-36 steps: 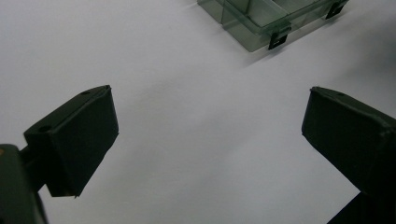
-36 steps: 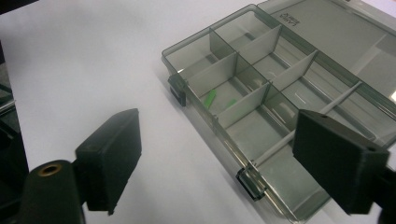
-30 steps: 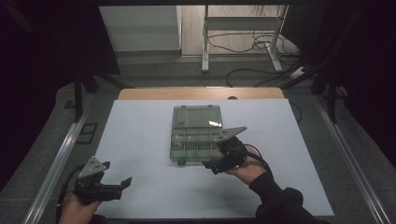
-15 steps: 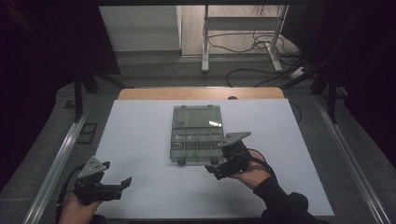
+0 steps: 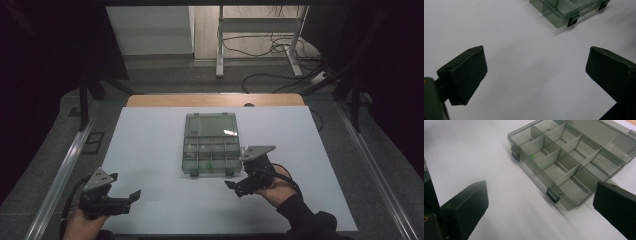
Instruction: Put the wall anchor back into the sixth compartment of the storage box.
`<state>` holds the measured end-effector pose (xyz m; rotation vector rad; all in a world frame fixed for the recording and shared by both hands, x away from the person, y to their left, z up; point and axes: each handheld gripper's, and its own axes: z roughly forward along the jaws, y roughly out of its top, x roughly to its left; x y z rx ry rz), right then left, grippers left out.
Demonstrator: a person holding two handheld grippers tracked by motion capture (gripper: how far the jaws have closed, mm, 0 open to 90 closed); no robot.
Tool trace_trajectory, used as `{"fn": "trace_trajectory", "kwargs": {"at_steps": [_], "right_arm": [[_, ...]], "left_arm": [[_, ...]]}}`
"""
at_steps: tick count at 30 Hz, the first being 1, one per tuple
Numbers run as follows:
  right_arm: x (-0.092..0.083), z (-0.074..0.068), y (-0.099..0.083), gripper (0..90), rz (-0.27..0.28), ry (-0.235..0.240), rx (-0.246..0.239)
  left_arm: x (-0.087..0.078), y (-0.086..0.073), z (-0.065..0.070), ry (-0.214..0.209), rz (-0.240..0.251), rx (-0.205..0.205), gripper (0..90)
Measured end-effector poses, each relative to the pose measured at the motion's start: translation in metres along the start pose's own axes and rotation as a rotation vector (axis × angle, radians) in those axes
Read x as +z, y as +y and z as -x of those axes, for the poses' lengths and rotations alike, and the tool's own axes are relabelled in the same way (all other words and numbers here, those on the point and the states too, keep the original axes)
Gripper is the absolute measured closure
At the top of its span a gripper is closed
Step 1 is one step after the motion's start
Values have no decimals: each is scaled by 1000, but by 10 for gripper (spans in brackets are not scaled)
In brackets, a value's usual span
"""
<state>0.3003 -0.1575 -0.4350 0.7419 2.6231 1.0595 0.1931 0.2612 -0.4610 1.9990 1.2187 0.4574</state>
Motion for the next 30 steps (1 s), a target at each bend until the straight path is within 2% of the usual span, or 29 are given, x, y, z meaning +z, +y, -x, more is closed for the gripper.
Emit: {"fn": "trace_trajectory", "kwargs": {"at_steps": [12, 24, 30], "right_arm": [[-18, 1, -11, 0, 17, -46, 22], [-34, 4, -21, 0, 47, -66, 55], [-38, 4, -26, 0, 44, -80, 66]], "left_arm": [[0, 0, 0, 2, -2, 1, 42], [0, 0, 0, -2, -3, 0, 42], [0, 0, 0, -4, -4, 0, 43]]}}
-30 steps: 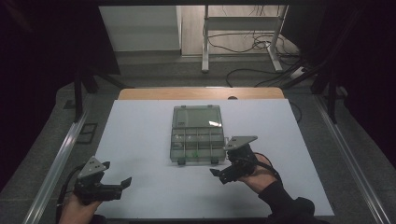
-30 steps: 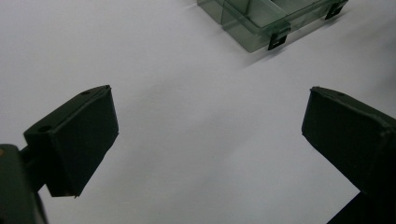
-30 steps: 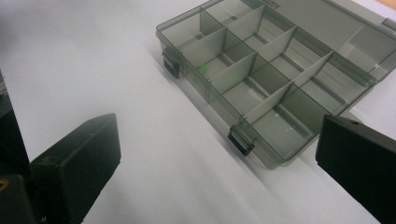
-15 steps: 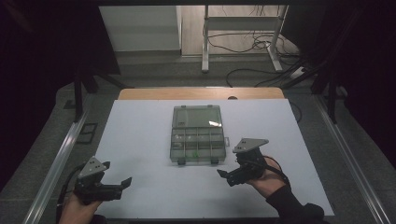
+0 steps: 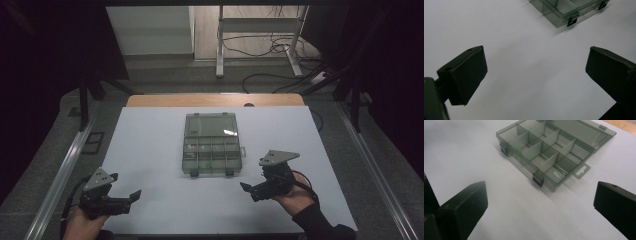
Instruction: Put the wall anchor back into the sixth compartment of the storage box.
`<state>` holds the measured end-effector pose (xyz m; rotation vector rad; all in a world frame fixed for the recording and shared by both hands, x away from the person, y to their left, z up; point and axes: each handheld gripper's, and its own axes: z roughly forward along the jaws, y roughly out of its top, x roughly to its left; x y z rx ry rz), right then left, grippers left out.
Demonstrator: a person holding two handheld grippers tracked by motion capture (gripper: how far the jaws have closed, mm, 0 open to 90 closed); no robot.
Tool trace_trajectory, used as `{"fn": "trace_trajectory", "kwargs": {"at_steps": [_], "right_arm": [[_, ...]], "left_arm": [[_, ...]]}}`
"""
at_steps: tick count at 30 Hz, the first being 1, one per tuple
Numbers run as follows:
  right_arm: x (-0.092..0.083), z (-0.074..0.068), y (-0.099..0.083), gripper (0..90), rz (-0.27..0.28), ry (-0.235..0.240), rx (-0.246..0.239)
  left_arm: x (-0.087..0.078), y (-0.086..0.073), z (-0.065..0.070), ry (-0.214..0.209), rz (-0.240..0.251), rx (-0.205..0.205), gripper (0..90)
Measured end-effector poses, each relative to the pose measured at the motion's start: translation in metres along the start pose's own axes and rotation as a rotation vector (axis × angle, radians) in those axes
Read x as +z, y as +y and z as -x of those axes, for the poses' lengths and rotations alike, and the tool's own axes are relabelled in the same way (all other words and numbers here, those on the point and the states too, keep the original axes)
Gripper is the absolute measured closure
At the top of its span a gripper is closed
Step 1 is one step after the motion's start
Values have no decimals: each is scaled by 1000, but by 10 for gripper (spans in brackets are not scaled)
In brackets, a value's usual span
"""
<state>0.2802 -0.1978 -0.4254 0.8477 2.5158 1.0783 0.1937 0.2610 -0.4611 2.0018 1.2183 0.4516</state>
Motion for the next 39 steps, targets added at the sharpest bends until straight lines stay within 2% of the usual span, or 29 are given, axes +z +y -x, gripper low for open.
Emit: {"fn": "trace_trajectory", "kwargs": {"at_steps": [6, 39], "right_arm": [[-6, 3, -8, 0, 2, -27, 18], [-35, 13, -40, 0, -15, -89, 95]], "left_arm": [[0, 0, 0, -1, 0, -2, 42], [-1, 0, -1, -11, 11, -11, 37]]}}
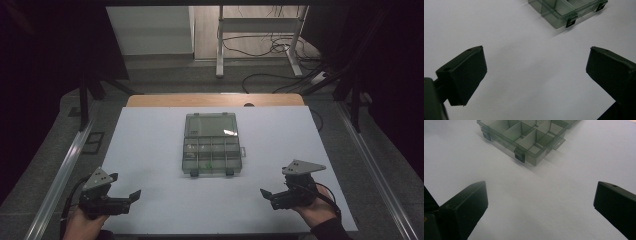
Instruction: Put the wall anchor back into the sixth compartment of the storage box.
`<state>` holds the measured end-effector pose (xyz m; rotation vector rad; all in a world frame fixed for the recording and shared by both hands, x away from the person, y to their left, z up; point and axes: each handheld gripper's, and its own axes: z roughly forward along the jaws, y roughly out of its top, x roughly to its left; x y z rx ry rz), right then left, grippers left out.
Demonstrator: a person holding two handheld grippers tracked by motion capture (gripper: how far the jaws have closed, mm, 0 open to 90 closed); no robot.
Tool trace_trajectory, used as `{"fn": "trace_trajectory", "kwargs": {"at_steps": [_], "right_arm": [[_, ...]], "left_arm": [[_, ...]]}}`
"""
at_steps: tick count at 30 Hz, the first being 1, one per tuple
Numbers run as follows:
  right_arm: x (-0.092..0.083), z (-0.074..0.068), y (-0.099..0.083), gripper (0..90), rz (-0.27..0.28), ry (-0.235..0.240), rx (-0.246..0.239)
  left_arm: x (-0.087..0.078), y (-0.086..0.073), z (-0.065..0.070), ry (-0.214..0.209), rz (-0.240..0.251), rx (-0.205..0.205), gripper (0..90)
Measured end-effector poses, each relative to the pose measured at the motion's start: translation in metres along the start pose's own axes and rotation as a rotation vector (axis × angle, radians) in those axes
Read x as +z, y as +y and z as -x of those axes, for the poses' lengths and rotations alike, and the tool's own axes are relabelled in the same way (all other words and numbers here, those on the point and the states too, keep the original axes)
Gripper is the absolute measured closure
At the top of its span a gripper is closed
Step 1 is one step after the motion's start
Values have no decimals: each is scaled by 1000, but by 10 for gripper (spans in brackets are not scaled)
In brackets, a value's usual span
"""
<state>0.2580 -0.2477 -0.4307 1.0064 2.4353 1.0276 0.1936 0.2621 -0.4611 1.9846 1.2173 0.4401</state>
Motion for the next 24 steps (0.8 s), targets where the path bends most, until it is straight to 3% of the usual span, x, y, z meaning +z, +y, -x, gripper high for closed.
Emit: {"fn": "trace_trajectory", "kwargs": {"at_steps": [13, 24], "right_arm": [[-12, 7, -9, 0, -2, -27, 1], [-25, 16, -19, 0, -3, -61, 30]], "left_arm": [[0, 0, 0, 1, -1, 0, 37], [0, 0, 0, 2, -1, -1, 38]]}}
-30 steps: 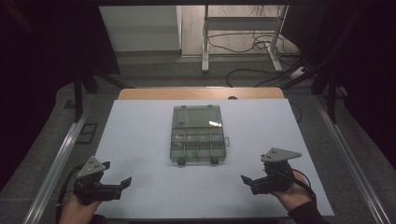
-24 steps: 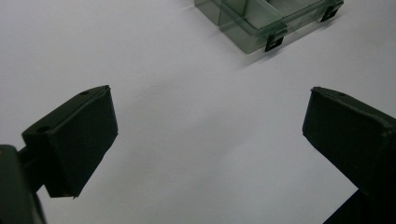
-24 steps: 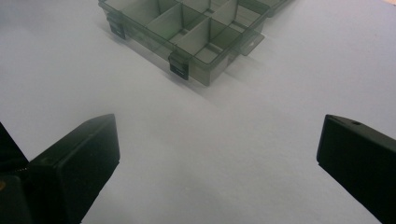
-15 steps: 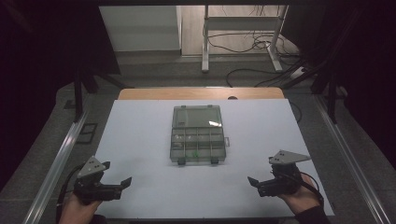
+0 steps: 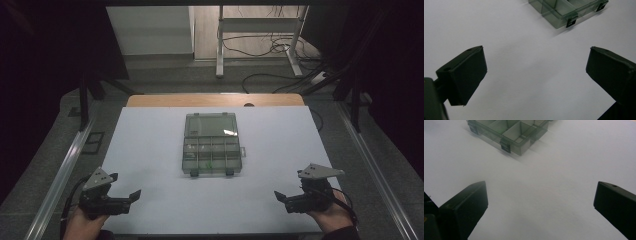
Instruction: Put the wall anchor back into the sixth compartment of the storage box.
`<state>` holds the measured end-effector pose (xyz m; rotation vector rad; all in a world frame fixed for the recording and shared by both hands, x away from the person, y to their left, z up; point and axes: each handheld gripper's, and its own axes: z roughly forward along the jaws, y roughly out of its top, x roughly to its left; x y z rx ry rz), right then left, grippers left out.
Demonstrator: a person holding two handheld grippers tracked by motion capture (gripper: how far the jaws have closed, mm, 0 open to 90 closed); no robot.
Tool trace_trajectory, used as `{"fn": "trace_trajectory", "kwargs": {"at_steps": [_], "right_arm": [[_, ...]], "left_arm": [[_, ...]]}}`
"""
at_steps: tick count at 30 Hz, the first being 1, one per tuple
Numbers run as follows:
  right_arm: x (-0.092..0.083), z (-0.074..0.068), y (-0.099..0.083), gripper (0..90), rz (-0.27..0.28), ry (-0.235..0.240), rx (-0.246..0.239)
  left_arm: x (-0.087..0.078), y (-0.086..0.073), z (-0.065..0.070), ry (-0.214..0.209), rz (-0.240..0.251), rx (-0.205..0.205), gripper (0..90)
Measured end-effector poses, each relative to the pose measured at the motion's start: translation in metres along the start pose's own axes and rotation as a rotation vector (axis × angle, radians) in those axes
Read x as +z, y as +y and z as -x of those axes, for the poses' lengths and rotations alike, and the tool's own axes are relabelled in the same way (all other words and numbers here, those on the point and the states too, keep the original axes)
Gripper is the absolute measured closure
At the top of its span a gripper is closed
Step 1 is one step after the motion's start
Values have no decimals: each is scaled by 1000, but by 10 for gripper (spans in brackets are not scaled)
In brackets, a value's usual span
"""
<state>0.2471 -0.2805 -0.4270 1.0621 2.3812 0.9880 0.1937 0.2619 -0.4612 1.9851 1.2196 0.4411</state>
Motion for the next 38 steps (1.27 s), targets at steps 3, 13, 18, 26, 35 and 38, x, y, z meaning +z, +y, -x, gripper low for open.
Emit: {"fn": "trace_trajectory", "kwargs": {"at_steps": [3, 13, 18, 26, 35, 38], "right_arm": [[-3, 2, -3, 0, -5, -11, 3], [-14, 9, -11, 0, -3, -35, 38], [-20, 12, -18, 0, -13, -52, 56], [-27, 18, -27, 0, -28, -86, 82], [-29, 22, -32, 0, -39, -106, 108], [-28, 22, -32, 0, -50, -108, 102]], "left_arm": [[0, 0, 0, 0, 0, 0, 38], [0, 0, 0, 0, 0, -1, 38], [0, 0, 0, 1, 0, -1, 38], [0, 0, 0, 2, -1, -1, 38], [0, 0, 0, 3, -1, -1, 38], [1, 1, 1, 3, -4, 3, 38]]}}
